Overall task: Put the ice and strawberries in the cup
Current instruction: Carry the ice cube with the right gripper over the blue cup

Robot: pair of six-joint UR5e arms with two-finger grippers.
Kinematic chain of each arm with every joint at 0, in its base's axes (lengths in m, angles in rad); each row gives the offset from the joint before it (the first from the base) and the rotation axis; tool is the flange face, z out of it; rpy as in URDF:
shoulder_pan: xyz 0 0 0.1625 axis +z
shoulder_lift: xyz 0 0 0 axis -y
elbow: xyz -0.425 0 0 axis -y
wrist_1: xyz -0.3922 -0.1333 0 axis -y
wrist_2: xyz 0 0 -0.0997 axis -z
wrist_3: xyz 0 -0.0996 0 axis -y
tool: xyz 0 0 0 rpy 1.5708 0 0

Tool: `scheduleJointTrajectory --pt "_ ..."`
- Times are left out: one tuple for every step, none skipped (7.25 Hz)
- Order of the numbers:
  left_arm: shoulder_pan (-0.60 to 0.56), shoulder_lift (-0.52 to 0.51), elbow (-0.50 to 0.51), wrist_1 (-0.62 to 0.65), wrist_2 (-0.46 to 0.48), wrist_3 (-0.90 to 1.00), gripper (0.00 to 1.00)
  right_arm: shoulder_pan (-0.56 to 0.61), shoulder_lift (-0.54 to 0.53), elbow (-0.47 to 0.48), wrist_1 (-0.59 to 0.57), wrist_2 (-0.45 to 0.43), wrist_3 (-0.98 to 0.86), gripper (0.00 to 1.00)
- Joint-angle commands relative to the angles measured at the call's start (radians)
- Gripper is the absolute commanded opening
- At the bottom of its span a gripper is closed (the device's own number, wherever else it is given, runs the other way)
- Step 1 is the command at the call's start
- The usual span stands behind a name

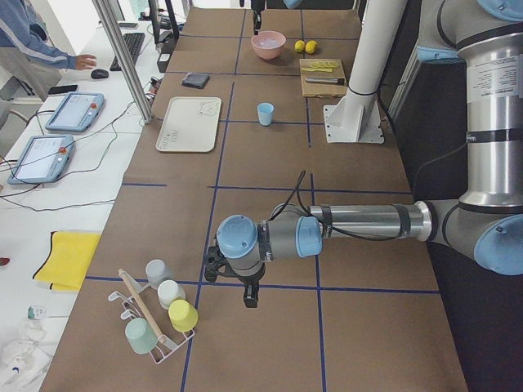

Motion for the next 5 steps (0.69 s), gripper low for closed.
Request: scheduleJointTrajectory --pt "0.000 0.000 -0.001 0.000 0.000 0.000 1.00 -0.122 0.222 0.006 -0.179 -0.012 0.110 0.00" --pt "0.002 0.000 -0.001 0.000 0.000 0.000 1.00 -0.185 0.291 0.000 -0.193 -0.023 0.201 0.00" --pt "0.003 0.000 -0.001 0.000 0.000 0.000 1.00 -0.246 0.344 -0.002 -0.193 -0.049 0.270 0.00" --pt "0.003 0.000 -0.001 -0.002 0.000 0.000 1.00 -0.317 0.402 -0.012 -0.195 -0.109 0.362 0.00" --pt "0.003 0.000 -0.003 0.000 0.000 0.000 1.00 -0.375 0.466 -0.034 -0.195 -0.150 0.437 0.00"
